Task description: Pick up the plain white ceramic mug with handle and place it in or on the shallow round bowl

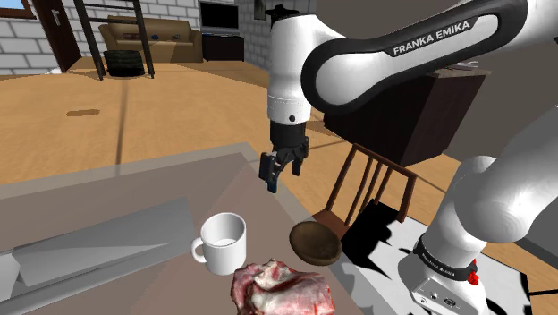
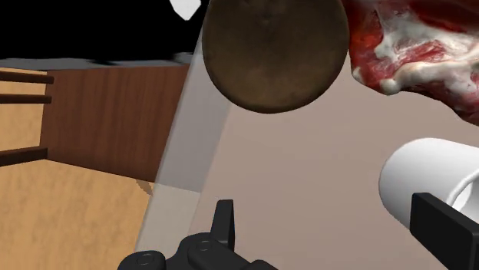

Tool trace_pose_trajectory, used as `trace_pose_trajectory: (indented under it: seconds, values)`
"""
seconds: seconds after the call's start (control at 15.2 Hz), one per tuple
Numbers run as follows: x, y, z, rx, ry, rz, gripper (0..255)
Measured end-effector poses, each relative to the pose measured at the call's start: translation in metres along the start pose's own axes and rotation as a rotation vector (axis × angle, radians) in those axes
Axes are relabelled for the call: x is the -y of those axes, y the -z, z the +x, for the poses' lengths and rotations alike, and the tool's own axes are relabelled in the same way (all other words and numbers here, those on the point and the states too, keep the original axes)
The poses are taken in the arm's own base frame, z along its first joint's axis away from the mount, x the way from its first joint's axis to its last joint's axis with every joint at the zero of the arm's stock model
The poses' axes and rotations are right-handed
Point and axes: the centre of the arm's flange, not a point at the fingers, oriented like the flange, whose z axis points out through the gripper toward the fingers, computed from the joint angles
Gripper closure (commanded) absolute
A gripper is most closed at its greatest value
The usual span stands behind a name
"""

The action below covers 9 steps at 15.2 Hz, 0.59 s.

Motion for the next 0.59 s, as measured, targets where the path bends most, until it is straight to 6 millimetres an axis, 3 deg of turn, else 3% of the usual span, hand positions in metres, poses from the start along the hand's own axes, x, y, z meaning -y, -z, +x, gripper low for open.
trace_pose_trajectory:
  seconds: [0.59]
  values:
    - [0.100,-0.045,0.039,-0.024,-0.003,0.000,0]
